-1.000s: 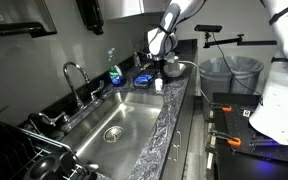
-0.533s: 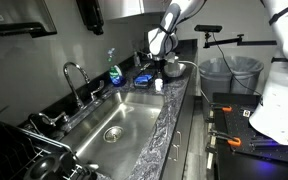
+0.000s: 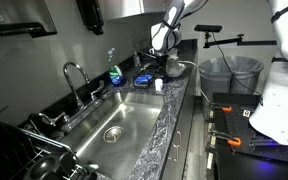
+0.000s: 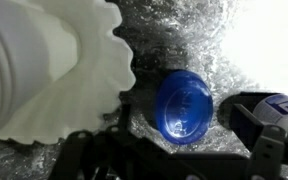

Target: Put the blue soap on the rack, then remove it from the rack

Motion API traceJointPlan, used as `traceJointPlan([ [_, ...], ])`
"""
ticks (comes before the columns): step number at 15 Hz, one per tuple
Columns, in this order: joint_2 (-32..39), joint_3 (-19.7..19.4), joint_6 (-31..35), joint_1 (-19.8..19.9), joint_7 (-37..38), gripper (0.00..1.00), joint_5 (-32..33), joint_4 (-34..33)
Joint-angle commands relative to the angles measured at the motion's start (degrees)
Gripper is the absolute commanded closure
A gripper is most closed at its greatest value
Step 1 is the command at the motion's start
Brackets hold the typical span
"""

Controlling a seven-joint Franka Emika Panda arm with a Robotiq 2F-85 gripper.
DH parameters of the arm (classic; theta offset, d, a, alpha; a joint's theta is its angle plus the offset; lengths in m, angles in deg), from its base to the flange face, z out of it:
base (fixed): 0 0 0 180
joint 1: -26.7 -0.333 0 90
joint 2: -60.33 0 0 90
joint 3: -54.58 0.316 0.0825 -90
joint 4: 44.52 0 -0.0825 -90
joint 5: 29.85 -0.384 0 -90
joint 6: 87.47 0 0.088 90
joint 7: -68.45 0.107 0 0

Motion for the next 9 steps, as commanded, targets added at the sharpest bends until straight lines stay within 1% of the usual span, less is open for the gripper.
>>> traceJointPlan([
  [1,-7.2,1.0,2.5,1.3,-3.8,0.00,-1.9,6.9],
  [4,-11.2,0.7,2.7,1.4,-7.4,0.00,-4.2,10.1],
  [9,-16.3,-0.7,2.2,0.1,-11.4,0.00,-7.2,13.9],
])
